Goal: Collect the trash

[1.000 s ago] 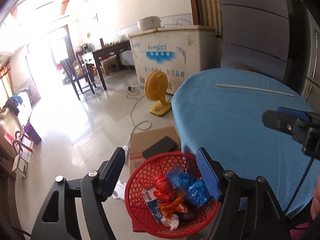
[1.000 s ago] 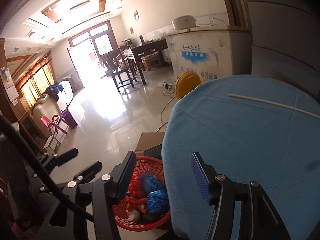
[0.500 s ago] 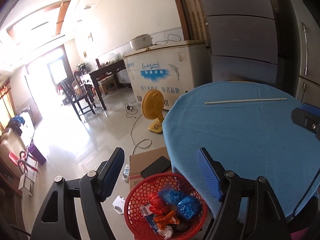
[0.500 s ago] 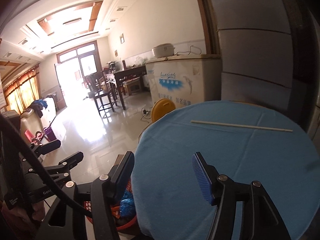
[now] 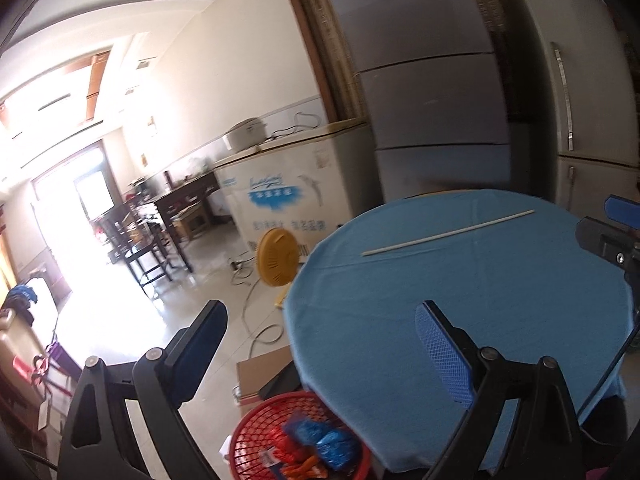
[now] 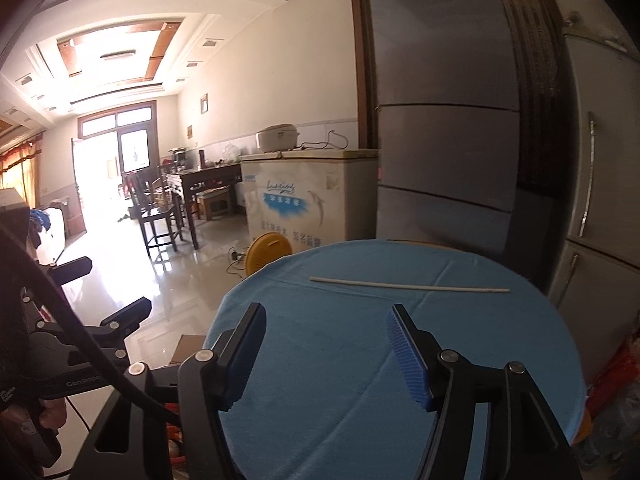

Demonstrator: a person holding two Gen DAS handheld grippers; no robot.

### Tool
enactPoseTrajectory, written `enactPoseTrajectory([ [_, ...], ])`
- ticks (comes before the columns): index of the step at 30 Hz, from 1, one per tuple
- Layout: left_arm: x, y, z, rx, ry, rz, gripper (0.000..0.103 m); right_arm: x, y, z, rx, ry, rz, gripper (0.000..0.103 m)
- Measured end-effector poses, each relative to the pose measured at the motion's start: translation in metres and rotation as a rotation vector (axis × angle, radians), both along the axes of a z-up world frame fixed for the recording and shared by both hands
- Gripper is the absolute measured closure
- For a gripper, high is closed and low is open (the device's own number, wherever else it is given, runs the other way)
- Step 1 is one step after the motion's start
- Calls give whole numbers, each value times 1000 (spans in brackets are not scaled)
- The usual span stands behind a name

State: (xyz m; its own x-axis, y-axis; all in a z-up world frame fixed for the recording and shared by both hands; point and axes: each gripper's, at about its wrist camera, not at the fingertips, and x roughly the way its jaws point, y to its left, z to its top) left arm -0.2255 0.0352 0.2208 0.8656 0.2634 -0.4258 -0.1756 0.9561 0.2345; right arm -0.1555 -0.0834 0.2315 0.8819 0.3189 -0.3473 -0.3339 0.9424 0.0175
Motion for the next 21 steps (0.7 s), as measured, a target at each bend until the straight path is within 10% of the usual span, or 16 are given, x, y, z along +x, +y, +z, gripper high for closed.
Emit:
enactPoseTrajectory([
  [21,-6,-72,25,-40,-31,-196,8,-34,-79,29,14,-28,-235,33],
])
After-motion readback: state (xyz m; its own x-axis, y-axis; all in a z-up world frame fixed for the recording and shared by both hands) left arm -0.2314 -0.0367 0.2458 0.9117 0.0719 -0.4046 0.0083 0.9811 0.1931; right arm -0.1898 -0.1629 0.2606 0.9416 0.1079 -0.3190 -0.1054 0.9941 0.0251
